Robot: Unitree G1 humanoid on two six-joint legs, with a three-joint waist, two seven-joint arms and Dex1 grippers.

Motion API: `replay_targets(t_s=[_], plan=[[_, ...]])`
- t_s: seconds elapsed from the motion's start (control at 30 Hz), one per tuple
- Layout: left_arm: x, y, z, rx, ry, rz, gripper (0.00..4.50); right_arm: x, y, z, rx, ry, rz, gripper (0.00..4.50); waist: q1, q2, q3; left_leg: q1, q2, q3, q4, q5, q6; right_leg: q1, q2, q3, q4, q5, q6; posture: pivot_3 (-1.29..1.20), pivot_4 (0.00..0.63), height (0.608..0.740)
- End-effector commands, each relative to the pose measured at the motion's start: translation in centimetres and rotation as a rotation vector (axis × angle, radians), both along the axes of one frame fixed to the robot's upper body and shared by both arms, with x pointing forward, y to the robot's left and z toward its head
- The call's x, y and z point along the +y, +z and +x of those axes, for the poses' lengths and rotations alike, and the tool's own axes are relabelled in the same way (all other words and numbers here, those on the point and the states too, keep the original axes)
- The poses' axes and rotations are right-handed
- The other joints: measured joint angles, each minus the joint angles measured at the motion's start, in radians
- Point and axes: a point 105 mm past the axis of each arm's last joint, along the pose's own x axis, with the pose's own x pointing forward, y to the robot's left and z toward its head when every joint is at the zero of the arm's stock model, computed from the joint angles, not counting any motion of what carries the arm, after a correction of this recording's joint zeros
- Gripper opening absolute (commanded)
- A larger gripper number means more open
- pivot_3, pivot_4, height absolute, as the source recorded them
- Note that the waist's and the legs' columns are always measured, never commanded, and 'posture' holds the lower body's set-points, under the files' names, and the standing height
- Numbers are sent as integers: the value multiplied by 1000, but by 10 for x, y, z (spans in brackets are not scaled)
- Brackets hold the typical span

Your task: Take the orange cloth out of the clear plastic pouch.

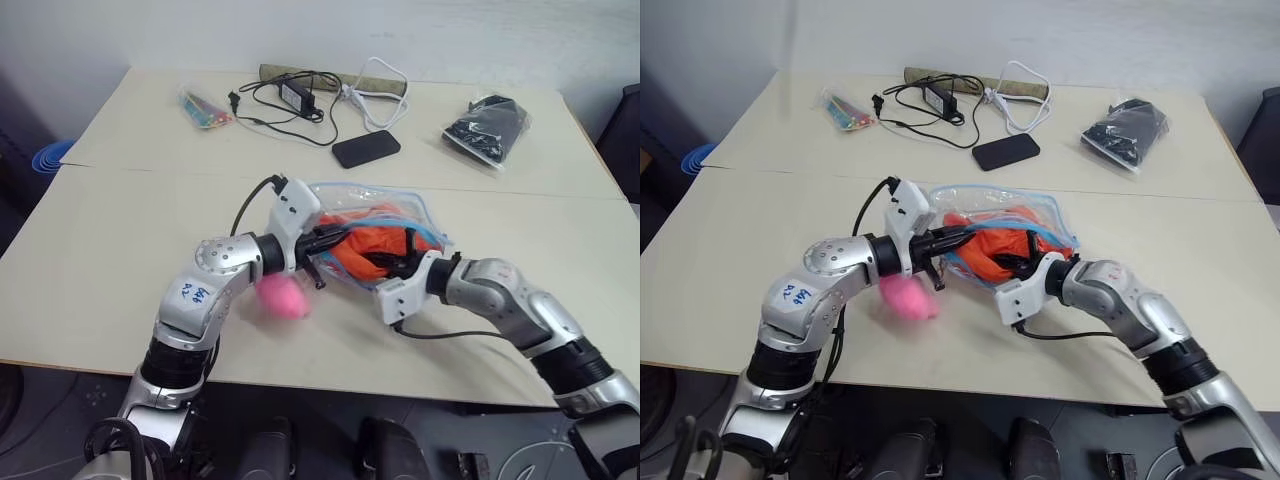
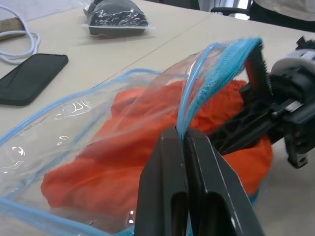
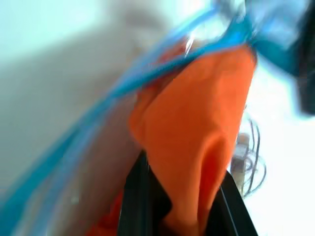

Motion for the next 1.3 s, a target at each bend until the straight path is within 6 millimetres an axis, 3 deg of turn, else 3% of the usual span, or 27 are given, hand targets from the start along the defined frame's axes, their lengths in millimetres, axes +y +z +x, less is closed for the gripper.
replay_targets(t_s=[0.03,0.23,0.37,0.43,0.57,0.63,0.67,0.77,0.83,0.97,1.07,1.17,1.3], plan=[[6,0,9,-26,49,20,0,-1,14,-36,3,186,-38,43,-1,0,0,0,0,0,0,0,0,0,0,0,0,0,0,0,150,740],[23,-10,20,-58,106,104,0,-41,0,-66,197,178,-165,43,1,0,0,0,0,0,0,0,0,0,0,0,0,0,0,0,150,740],[50,-21,22,-83,137,194,0,-105,-17,-91,429,-2,-350,43,4,0,0,0,0,0,-1,0,0,0,0,0,-1,0,0,0,150,740],[56,-18,22,-90,135,199,0,-132,-16,-95,478,-94,-386,43,3,0,0,0,1,1,-1,0,1,1,0,-1,-1,0,0,0,150,740],[53,-16,8,-124,32,232,0,-186,-7,-96,484,-284,-417,43,2,0,0,2,1,1,0,0,1,2,0,0,-1,0,0,0,150,740],[42,-18,-16,-126,-118,244,0,-204,8,-77,398,-420,-305,43,-3,0,0,2,1,1,-1,0,1,2,0,0,-2,0,0,0,150,740],[38,-21,-28,-119,-187,256,0,-209,21,-58,316,-518,-176,43,-6,0,0,2,1,2,-2,0,1,2,0,1,-2,0,0,0,150,740],[34,-28,-46,-108,-280,299,0,-217,48,-17,149,-689,124,43,-16,0,0,3,2,2,-1,0,0,2,0,1,-2,0,0,0,150,740],[33,-32,-51,-106,-305,331,0,-219,50,-2,127,-758,221,43,-12,1,0,2,2,1,-1,1,-1,2,0,0,-1,0,-1,0,150,740],[32,-34,-41,-121,-257,359,0,-192,16,8,169,-711,212,43,4,1,0,2,2,1,-1,1,-1,2,0,-1,0,0,-1,0,150,740],[36,-34,-32,-120,-197,382,0,-183,-4,7,235,-708,218,43,7,1,0,-1,0,1,0,1,0,1,0,-2,-1,0,-1,0,150,740],[38,-35,-26,-112,-147,389,0,-181,-17,0,282,-696,188,955,5,1,0,-1,0,1,-1,1,0,1,-1,-2,-1,0,-1,0,150,740],[36,-29,-17,-64,-47,292,994,-190,-23,-12,364,-720,216,2334,3,2,0,0,0,1,-1,1,0,1,0,-1,0,0,-1,0,150,740]])
